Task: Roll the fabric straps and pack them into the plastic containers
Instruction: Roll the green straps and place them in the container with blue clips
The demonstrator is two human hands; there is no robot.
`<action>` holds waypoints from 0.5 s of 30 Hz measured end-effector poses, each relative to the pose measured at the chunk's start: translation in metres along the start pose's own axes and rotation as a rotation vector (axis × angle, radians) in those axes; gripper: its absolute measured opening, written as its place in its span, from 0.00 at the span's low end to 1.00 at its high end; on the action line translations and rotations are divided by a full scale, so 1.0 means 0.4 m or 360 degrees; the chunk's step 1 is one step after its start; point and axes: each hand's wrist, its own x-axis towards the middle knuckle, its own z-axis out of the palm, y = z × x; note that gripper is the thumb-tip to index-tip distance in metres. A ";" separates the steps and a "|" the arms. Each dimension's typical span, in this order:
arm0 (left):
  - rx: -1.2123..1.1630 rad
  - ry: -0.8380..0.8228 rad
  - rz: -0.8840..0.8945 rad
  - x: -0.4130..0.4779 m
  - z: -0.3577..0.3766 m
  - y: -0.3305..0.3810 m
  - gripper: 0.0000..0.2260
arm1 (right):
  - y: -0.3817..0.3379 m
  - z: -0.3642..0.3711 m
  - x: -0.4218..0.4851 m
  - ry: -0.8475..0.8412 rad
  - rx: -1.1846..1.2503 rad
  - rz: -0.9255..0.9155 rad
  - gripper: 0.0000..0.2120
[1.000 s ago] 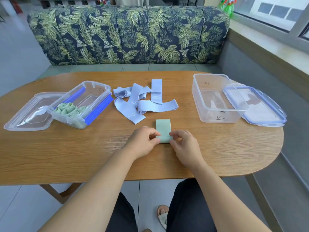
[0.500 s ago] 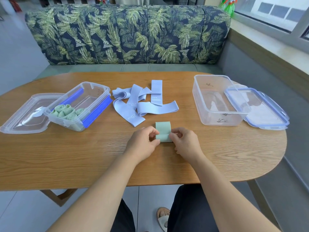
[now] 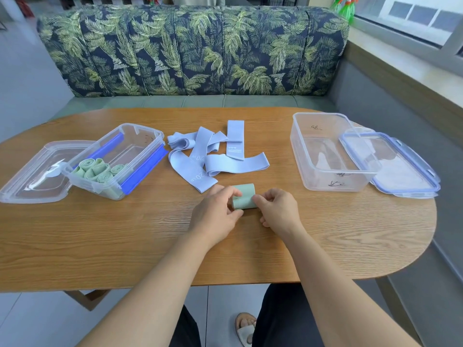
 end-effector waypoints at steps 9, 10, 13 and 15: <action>0.0056 -0.0059 -0.0010 0.052 -0.003 -0.011 0.13 | 0.001 0.002 0.002 0.0033 0.0161 -0.0036 0.04; 0.0062 -0.0078 -0.0013 0.058 -0.005 -0.014 0.14 | 0.001 0.004 0.007 0.0029 0.0150 -0.0034 0.04; 0.0060 -0.0101 -0.0008 0.065 -0.008 -0.021 0.14 | -0.006 0.011 0.023 0.0024 0.0124 -0.0014 0.03; 0.0050 -0.0078 0.0007 0.066 -0.009 -0.024 0.15 | -0.012 0.015 0.032 0.0028 0.0105 0.0008 0.03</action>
